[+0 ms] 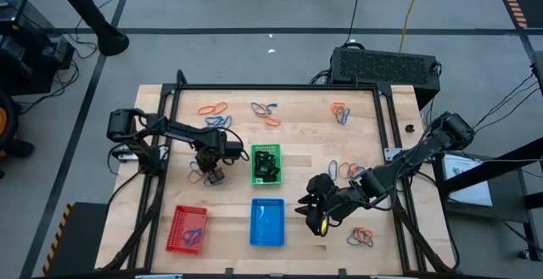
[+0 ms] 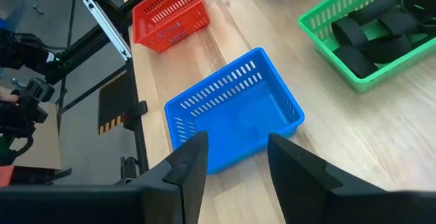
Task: Sort rubber bands into baskets
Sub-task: Put the blue rubberband into the red bin
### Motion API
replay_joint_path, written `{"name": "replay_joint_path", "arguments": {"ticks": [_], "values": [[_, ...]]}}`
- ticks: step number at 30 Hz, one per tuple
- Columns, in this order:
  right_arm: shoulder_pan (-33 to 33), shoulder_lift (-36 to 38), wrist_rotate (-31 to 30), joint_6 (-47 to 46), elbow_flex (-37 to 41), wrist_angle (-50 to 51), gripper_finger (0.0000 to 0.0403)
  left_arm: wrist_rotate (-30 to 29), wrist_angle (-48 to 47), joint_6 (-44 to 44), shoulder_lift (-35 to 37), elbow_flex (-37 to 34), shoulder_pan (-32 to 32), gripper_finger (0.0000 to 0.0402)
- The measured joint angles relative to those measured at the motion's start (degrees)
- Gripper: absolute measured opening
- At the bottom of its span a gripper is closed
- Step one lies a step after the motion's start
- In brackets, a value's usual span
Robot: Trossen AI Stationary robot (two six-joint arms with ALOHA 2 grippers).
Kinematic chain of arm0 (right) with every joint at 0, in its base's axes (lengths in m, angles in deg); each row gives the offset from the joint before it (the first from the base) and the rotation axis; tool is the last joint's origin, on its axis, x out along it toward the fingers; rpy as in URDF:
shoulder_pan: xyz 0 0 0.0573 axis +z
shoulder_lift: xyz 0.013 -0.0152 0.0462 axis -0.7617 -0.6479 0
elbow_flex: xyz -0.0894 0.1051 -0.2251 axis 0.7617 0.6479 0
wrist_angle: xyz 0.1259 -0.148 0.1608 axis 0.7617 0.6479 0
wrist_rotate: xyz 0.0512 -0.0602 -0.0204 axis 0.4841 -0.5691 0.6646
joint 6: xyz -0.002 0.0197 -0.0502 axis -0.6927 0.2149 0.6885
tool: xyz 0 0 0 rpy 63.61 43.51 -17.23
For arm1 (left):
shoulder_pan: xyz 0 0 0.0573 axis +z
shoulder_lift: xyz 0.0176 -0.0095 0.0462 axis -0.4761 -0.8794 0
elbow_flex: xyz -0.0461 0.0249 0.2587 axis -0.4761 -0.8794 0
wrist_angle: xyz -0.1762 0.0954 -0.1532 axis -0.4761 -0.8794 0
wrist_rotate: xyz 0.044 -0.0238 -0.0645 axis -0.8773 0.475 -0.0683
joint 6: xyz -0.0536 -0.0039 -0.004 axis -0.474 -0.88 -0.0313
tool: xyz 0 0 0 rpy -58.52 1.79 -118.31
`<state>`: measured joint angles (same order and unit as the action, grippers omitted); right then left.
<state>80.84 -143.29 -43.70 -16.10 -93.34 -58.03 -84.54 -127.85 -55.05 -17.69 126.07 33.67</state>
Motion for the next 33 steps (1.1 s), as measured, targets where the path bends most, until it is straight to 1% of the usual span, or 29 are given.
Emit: {"name": "replay_joint_path", "arguments": {"ticks": [5,12,19,21,22,24,25,29,33], "values": [[0.01,-0.01,0.01,-0.07,0.0,0.0,0.0146,-0.23,-1.35,1.49,0.71,0.37,-0.02,0.0005],[0.02,-0.01,0.01,-0.17,0.0,-0.02,0.0146,-1.11,-3.2,0.6,7.35,2.72,-0.02,0.0002],[0.0,-0.01,-0.01,0.2,0.0,0.02,0.0146,-0.62,-4.16,-3.03,13.88,3.78,-0.13,0.0001],[0.0,-0.01,-0.01,0.56,0.0,0.0,0.0146,-1.56,-4.25,-3.5,14.45,3.8,-0.13,0.0001],[0.0,-0.01,-0.01,0.93,0.0,0.0,0.0146,-3.04,-4.06,-3.51,14.47,3.8,-0.13,0.0003],[0.0,-0.01,-0.03,1.37,0.0,0.0,0.0146,-5.04,-3.53,-3.55,14.39,3.79,-0.12,0.0013],[0.0,-0.01,-0.01,1.43,0.0,0.0,0.0146,-5.05,-2.81,-3.57,14.05,3.78,-0.07,0.0021],[0.0,-0.01,-0.01,1.38,0.0,0.0,0.0146,-0.21,0.29,-3.97,12.18,2.85,1.31,0.0062],[0.48,-0.05,-0.01,1.33,0.0,0.0,0.0146,-0.37,0.2,-5.25,10.34,1.21,2.55,0.0105]]}}
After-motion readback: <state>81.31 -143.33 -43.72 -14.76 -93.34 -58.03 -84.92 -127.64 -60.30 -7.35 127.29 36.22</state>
